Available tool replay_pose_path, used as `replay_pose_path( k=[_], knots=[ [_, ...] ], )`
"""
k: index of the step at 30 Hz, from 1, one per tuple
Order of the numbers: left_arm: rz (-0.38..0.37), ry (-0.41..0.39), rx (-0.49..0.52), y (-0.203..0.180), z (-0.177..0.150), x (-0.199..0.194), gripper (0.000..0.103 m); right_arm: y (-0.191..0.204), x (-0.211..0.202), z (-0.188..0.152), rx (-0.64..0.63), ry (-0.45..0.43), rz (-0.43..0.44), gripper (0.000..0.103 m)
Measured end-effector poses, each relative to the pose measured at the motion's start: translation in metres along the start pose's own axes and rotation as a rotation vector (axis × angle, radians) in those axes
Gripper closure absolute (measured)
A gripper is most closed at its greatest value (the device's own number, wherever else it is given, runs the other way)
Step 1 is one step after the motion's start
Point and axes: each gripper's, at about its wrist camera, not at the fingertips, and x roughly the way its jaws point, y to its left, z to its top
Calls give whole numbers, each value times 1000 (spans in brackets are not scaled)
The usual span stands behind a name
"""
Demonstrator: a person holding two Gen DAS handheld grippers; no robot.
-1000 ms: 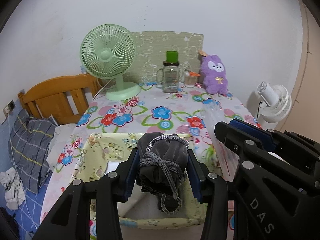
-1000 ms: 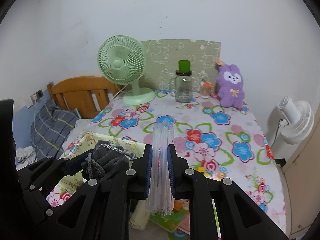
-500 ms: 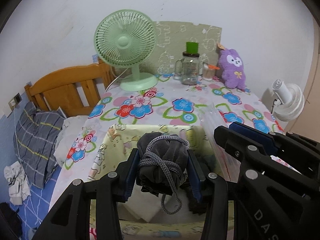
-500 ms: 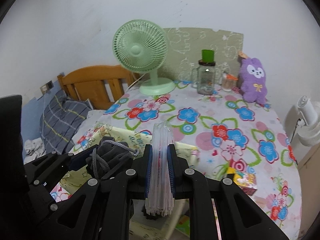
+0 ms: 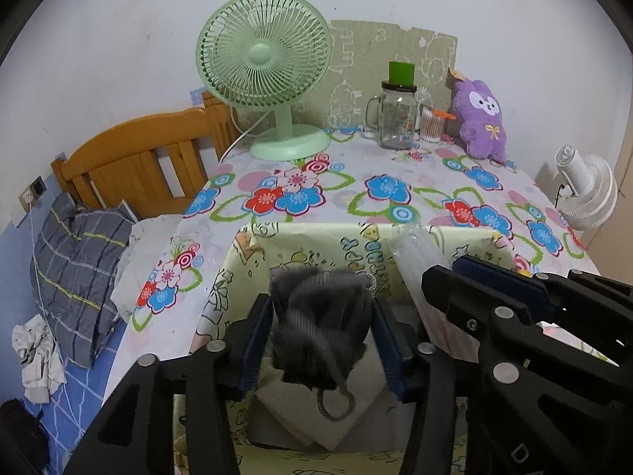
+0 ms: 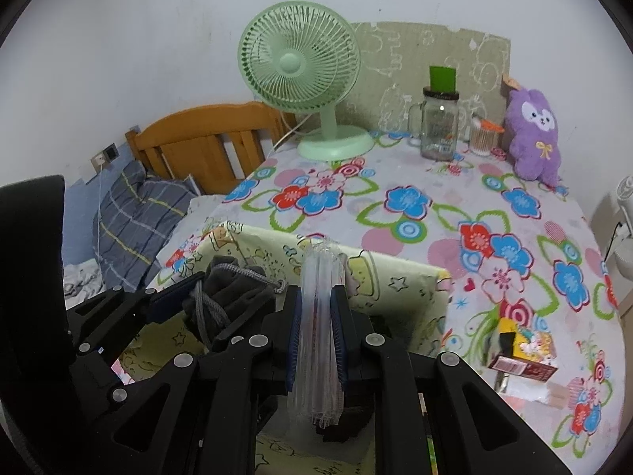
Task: Organize soft objects
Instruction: 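Open the left tool over the box while the right tool releases the tubes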
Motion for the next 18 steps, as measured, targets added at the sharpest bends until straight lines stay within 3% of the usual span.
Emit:
replay_pose_path(
  k=[7,10,12,15,17,18],
  knots=[
    [0,23,-7,7,-6,5,25,6,10,-3,-4,25,33,85],
    [-12,23,-3,8,-7,6,24,8,12,-4,-12,25,39,83],
    [-22,28,-4,8,-8,6,22,6,14,-4,-11,27,36,78],
    [-47,28,-12,8,-8,4,17,5,12,-4,-14,26,24,61],
    [-51,20,-20,8,-9,2,14,4,9,-4,-12,14,10,43],
    [-48,13,-22,8,-9,0,12,3,7,-4,-8,7,6,40]
  ],
)
